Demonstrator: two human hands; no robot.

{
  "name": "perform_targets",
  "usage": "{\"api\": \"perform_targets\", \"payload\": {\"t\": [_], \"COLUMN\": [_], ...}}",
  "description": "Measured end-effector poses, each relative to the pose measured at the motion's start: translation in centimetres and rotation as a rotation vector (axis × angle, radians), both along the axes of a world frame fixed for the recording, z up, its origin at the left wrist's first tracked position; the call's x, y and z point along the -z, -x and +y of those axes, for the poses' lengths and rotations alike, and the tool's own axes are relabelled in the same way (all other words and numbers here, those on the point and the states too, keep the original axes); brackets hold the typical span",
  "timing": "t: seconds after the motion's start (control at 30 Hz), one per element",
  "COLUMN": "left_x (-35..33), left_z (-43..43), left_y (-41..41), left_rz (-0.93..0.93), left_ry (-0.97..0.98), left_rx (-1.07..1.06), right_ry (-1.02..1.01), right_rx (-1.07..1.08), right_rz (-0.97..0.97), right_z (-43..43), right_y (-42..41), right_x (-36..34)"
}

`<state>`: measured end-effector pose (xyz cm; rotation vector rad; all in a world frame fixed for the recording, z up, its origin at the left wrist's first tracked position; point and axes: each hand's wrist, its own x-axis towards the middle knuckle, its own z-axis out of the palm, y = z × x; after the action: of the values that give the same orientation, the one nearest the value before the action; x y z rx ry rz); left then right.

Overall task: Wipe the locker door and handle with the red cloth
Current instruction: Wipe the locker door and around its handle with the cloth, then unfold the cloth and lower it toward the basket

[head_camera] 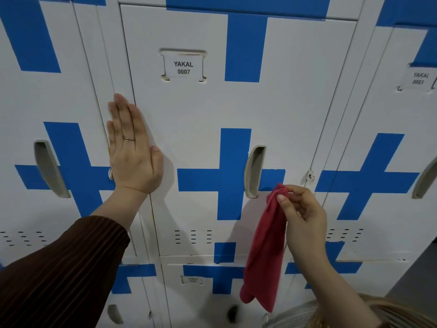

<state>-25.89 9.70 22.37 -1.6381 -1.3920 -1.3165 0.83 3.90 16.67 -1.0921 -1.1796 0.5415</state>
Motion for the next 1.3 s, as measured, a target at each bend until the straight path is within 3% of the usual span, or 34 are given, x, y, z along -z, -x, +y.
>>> {"api": "perform_targets", "payload": {"t": [0.13,0.3,0.5,0.6,0.77,1.03,1.13,1.2,1.3], "left_x": [0.0,0.0,0.1,0.2,0.2,-0.1,0.7,1.1,1.5], "left_z": [0.0,-0.1,0.1,0.1,0.0,-2.4,-3.8,-5.3,-7.3], "left_y": [0.0,-0.1,0.1,0.1,0.1,-1.5,-3.1,-4.9,-8.1], "left_rz": [-0.006,-0.01,-0.007,-0.001,-0.008,-0.127,-0.052,-0.079,-0.284], "left_ry": [0.003,0.005,0.004,0.003,0.027,0.115,0.119,0.251,0.632], "left_rx": [-0.002,0.006,0.01,-0.008,0.005,0.197,0.356,0.552,0.849], "right_ry": [-0.143,-0.205,-0.068,0.012,-0.008,0.05,0.062,0.06,0.066], "right_rx": [0.092,0.289,0.247,0.104,-0.02,-0.159,-0.233,-0.32,-0.454], "right_rz": [-0.016,-0.254,-0.632,-0.549,-0.243,-0.065,-0.013,0.05,0.17], "right_z": [1.1,3.5,2.5,1.9,0.1,-2.6,-3.6,-4.5,-5.9], "right_y": [2.5,6.8,5.6,4.1,2.5,1.4,1.6,1.7,1.3], "right_x": [-2.7,-3.1,1.0,-0.1,-1.0,-2.6,-3.6,-4.3,-5.2]}}
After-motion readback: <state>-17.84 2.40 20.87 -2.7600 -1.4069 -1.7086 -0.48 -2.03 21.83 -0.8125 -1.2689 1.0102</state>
